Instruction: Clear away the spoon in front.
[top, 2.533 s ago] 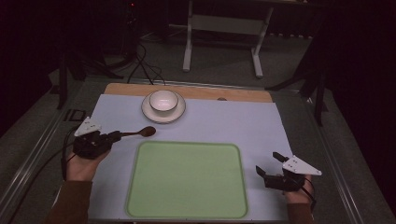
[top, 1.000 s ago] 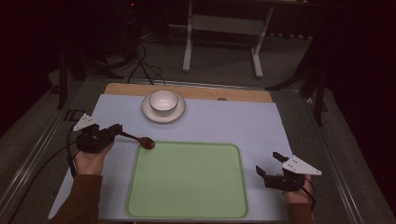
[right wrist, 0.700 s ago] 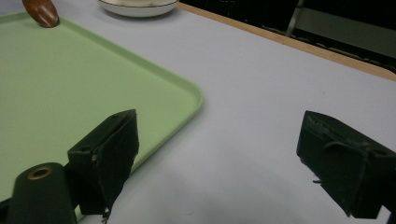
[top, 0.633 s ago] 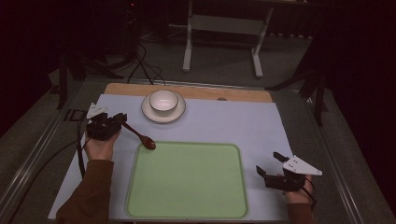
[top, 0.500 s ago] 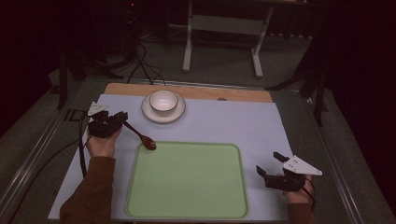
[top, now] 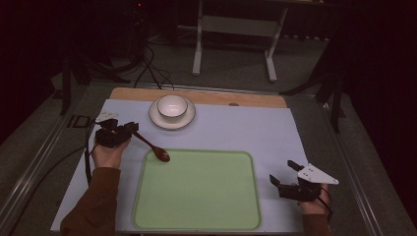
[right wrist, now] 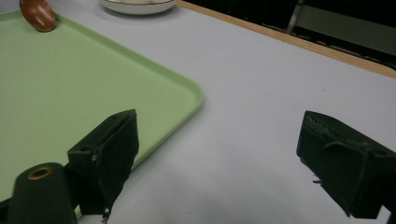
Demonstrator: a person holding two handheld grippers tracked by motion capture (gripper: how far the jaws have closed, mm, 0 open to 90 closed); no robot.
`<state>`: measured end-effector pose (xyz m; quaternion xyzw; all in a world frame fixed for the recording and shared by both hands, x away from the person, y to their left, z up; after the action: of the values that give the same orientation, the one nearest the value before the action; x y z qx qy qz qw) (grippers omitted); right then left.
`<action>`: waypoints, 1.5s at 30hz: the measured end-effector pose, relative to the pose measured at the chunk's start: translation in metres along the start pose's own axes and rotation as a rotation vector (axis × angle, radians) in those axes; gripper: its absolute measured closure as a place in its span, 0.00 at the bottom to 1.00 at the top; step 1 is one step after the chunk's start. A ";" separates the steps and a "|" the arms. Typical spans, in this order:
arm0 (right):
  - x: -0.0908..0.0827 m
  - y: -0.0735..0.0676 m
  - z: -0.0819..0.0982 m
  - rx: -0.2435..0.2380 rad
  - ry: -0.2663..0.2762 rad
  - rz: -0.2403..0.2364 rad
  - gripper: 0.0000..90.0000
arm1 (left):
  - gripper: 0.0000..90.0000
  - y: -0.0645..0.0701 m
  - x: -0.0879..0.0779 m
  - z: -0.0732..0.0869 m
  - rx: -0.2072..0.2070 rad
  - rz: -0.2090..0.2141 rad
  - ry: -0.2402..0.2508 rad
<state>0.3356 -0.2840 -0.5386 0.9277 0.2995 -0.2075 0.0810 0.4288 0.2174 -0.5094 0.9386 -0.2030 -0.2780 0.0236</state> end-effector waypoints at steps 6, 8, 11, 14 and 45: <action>0.000 0.000 0.000 0.001 0.000 0.001 0.14 | 0.81 0.007 0.017 0.007 -0.010 0.021 -0.043; 0.000 0.000 0.000 0.001 0.000 0.001 0.14 | 0.80 0.010 0.025 0.010 -0.009 0.030 -0.065; 0.000 0.000 0.000 0.000 -0.001 -0.001 0.14 | 0.80 0.016 0.035 0.015 -0.001 0.045 -0.096; 0.000 0.000 0.000 0.002 0.001 -0.001 0.14 | 0.80 0.025 0.042 0.021 0.033 0.065 -0.125; 0.000 0.000 0.000 -0.004 -0.002 -0.003 0.14 | 0.80 0.080 0.019 0.076 0.183 0.255 -0.195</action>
<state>0.3351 -0.2841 -0.5388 0.9268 0.3014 -0.2080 0.0831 0.3738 0.1412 -0.5706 0.8721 -0.3462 -0.3428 -0.0464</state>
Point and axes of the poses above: each handheld gripper's, and its own axes: x roughly forward along the jaws, z roughly out of its underside, y roughly to its right, the point moved 9 cm from there along x, roughly forward along the jaws, and after that the axes turned 4 degrees about x, right-handed, at the moved point
